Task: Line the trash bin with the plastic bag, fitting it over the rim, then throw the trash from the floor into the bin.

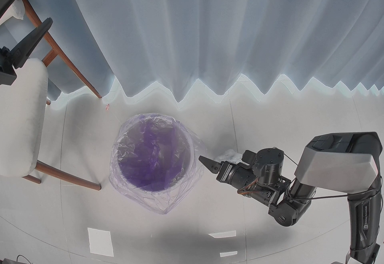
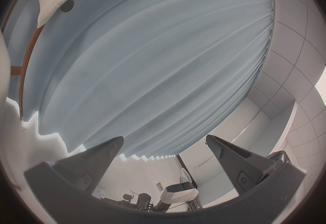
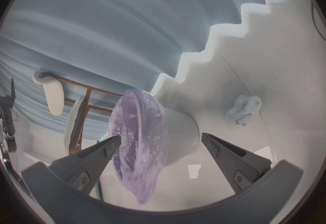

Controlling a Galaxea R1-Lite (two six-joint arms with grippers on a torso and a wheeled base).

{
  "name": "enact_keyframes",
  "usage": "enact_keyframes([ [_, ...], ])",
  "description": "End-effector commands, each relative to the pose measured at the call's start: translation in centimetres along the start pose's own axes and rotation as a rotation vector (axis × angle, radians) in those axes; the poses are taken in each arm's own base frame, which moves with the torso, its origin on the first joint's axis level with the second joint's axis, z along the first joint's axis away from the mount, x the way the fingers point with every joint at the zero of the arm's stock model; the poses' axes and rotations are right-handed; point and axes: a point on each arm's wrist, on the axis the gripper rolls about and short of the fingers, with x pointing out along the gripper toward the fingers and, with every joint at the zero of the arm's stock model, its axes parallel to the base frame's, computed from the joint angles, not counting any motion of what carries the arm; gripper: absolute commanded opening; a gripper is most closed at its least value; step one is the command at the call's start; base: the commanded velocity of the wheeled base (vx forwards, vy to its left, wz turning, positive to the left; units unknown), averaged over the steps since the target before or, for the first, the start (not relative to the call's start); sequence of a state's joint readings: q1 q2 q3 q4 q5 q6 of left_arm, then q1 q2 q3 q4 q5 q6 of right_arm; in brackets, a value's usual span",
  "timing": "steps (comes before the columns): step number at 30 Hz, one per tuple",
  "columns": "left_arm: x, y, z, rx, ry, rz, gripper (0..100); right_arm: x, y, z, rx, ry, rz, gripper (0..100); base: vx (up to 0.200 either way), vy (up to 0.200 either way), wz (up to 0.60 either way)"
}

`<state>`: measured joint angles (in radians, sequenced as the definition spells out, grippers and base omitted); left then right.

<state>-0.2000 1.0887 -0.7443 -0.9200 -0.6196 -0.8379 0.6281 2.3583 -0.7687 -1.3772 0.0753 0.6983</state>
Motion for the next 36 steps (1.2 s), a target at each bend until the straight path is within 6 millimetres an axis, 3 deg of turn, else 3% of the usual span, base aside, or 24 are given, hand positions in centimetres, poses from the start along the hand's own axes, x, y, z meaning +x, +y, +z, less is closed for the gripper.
enact_keyframes([
  [1,0.0,0.0,-0.1,-0.002,0.004,-0.001,100,1.9,-0.3,-0.7,0.042,-0.009,0.023,100,0.0,0.0,0.0],
  [15,0.0,0.1,-0.3,-0.005,0.009,0.0,100,3.8,0.8,-1.5,0.076,-0.02,0.081,100,0.0,0.0,0.0],
  [16,0.0,0.1,-0.3,-0.005,0.009,0.0,100,3.8,0.8,-1.5,0.077,-0.022,0.08,0,0.0,0.0,0.0],
  [36,-0.1,0.1,-0.4,-0.008,0.012,-0.002,100,3.7,0.1,-1.8,0.103,-0.055,0.092,0,0.0,0.0,0.0],
])
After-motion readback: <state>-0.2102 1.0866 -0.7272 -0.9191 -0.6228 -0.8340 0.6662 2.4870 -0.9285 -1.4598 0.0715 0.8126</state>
